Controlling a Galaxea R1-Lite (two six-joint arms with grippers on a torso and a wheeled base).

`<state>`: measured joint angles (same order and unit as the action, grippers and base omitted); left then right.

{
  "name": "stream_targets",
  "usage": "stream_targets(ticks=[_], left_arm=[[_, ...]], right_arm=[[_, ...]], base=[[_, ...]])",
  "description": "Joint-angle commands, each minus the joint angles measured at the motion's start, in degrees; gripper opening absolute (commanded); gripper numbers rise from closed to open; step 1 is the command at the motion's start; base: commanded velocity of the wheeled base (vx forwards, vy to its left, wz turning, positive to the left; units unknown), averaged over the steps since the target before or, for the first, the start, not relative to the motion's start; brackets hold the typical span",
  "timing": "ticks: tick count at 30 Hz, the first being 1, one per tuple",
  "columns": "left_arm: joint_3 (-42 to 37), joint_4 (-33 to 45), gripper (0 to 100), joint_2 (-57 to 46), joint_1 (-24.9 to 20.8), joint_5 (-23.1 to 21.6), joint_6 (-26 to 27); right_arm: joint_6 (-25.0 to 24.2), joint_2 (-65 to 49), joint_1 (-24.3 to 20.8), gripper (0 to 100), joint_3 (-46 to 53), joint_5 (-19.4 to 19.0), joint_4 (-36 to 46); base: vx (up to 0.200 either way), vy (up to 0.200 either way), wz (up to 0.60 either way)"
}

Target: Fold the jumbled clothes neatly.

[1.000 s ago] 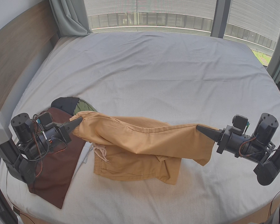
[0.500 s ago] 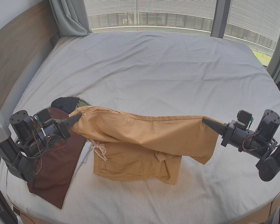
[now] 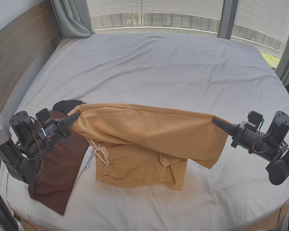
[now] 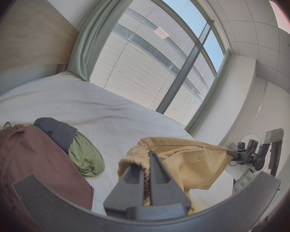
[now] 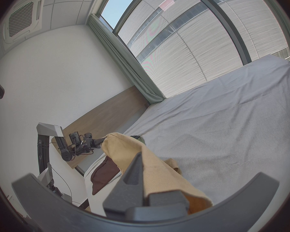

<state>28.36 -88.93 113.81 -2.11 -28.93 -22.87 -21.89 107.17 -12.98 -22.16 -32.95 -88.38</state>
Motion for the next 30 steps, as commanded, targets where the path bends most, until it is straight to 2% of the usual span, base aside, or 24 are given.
stream_targets(ticks=[1,30], left_arm=[[1.00,-0.01,0,1.06,0.09,0.89,-0.69],[2.05,0.07,0,1.85,0.97,1.07,-1.21]], right_arm=[[0.01,-0.03,0.68,0,-0.07,-0.01,-0.04],[0.45,0.23,3.40,0,-0.34,-0.27,-0.04]], base=[[0.000,0.000,0.00],[0.000,0.000,0.00]])
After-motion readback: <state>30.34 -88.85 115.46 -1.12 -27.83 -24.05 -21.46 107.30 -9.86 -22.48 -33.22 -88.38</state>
